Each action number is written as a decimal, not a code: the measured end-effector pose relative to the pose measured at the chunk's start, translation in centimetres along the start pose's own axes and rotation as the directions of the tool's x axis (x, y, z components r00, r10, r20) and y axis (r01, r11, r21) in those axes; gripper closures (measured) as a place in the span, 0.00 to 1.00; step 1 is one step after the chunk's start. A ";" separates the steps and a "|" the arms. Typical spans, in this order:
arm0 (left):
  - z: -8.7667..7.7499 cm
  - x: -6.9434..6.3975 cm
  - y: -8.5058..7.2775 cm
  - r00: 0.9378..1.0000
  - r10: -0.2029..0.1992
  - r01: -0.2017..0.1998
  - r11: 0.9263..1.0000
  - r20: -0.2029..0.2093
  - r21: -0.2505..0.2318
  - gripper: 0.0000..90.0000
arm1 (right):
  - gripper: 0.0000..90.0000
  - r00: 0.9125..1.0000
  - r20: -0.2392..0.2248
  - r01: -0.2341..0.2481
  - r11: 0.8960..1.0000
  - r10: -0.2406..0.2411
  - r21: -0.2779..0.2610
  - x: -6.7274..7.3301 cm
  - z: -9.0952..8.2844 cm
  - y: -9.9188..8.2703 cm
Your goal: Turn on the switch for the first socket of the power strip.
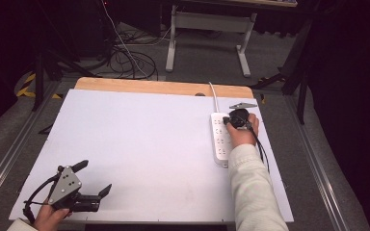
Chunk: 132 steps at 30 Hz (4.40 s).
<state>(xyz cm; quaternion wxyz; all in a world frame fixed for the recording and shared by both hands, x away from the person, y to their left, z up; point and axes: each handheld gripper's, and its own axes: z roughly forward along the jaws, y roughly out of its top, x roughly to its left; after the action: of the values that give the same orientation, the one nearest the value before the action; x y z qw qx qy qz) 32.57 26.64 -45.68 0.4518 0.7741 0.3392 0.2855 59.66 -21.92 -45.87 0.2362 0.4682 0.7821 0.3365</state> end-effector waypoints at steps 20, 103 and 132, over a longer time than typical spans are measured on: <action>0.0 -0.1 0.0 1.000 0.002 -0.002 1.000 0.004 0.001 0.00 | 1.00 1.000 0.018 0.004 1.000 -0.004 0.012 0.3 0.0 0.1; -0.3 0.2 0.3 0.997 -0.053 0.056 0.997 0.058 -0.047 0.00 | 0.13 0.877 -0.419 0.083 0.934 -0.233 -0.346 10.0 -14.9 -8.4; -0.4 0.0 0.2 0.995 -0.032 0.039 0.996 0.095 -0.075 0.01 | 0.10 0.887 -0.400 0.140 0.960 -0.231 -0.243 12.0 -12.4 -13.5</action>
<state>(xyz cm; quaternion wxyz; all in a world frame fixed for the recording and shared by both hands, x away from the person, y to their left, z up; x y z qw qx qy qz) 32.35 26.81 -45.37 0.5017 0.7625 0.3201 0.2536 37.99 -19.53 -48.41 0.1394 0.2792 0.8166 0.4856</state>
